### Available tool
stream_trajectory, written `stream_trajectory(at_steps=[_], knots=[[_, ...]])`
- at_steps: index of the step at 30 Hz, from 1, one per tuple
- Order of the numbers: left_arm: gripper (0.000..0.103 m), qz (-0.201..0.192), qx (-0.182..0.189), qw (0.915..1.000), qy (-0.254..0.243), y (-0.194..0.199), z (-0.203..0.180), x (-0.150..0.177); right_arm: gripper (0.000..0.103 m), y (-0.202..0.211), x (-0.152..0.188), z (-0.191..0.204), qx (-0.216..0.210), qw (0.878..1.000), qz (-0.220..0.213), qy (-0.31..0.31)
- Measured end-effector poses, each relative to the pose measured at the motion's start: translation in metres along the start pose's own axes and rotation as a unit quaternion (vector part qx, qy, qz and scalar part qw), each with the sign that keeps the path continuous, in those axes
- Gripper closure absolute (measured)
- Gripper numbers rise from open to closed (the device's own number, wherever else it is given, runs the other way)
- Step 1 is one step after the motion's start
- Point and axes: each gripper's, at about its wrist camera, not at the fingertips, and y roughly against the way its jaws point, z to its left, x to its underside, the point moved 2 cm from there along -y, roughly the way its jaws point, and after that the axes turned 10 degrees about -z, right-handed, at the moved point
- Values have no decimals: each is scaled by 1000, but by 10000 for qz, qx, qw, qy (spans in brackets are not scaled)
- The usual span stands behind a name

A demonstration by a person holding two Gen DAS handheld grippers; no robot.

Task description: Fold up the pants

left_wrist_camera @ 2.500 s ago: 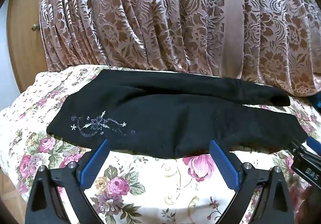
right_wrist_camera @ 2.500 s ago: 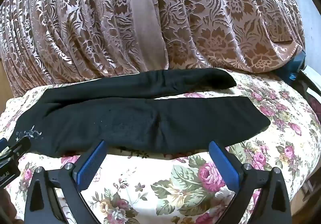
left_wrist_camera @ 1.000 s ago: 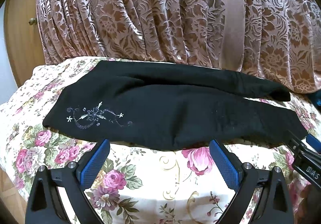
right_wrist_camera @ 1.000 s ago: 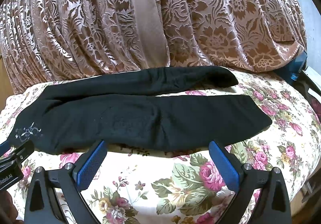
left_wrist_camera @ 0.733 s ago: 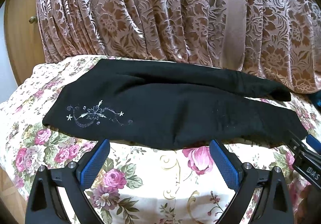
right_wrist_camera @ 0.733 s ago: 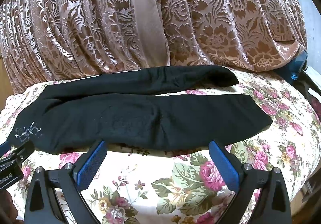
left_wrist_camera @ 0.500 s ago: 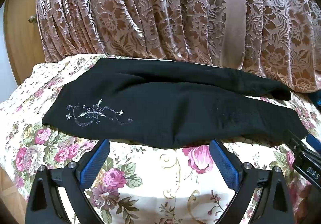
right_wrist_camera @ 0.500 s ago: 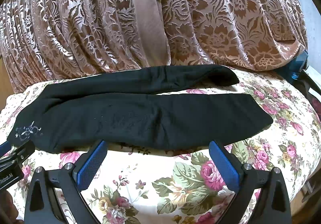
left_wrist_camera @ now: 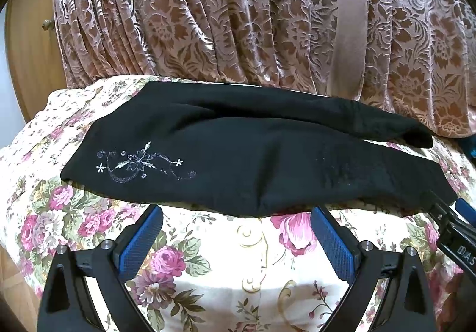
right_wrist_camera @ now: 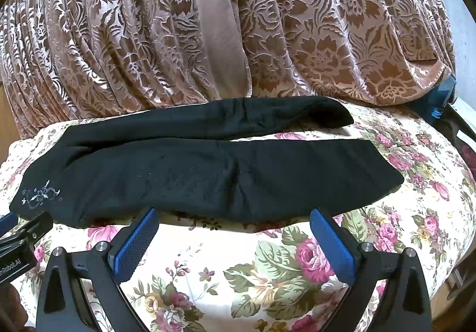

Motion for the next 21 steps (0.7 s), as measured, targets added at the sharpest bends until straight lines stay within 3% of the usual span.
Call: stream_trajectory(at_steps=[14,17,21], knots=[[3,301,196,9993,73,-11,2,5,0,-3,0,-2,-26,10000,25,-82],[3,531,464,9973,219,-19,7,8,0,-5,-2,-6,-300,9993,-21,-212],[3,714,944,9896,824,-26,22,15,0,-11,-1,-10,-622,9975,-143,-292]])
